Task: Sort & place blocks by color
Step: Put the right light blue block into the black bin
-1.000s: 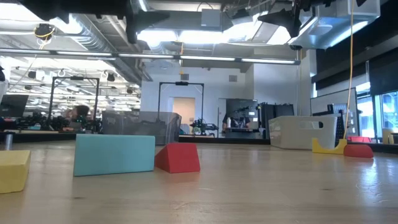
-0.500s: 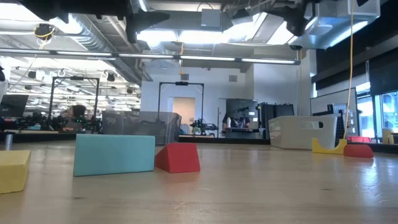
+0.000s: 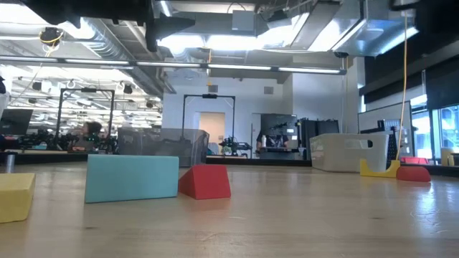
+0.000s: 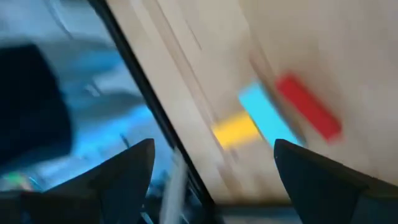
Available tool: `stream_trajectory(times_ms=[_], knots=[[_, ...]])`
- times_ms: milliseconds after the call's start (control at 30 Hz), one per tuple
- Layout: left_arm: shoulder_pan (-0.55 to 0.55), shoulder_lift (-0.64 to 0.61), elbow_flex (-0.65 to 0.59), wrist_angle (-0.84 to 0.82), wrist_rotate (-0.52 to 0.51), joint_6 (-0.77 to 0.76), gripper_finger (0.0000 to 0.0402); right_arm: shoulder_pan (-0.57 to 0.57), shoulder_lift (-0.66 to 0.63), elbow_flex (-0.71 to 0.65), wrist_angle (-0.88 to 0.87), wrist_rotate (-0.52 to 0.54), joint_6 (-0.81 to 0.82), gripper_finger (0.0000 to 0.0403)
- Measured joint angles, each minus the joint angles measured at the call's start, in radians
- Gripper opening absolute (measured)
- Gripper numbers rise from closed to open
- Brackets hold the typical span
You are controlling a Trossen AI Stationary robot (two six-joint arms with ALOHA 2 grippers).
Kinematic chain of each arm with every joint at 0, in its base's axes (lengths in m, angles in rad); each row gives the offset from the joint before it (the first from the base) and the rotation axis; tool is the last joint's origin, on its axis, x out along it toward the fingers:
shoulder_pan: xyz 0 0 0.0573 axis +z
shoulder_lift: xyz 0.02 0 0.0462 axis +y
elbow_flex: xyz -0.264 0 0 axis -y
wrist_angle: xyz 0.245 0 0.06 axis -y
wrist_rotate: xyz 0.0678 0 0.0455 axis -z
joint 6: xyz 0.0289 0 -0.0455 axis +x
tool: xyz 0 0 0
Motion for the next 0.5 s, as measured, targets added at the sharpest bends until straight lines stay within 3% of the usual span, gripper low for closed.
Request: stream_trajectory(times_ms=[167,500], knots=[[0.000,0.000,0.000,0.000,0.000,-0.001,0.0250,0.186,0.137,0.000,-0.025,0.016,0.032,0.0330],[0.000,0.000,0.000,0.002,0.000,0.000,0.0250,0.431,0.365,0.000,0.044,0.249,-0.049,0.0330]])
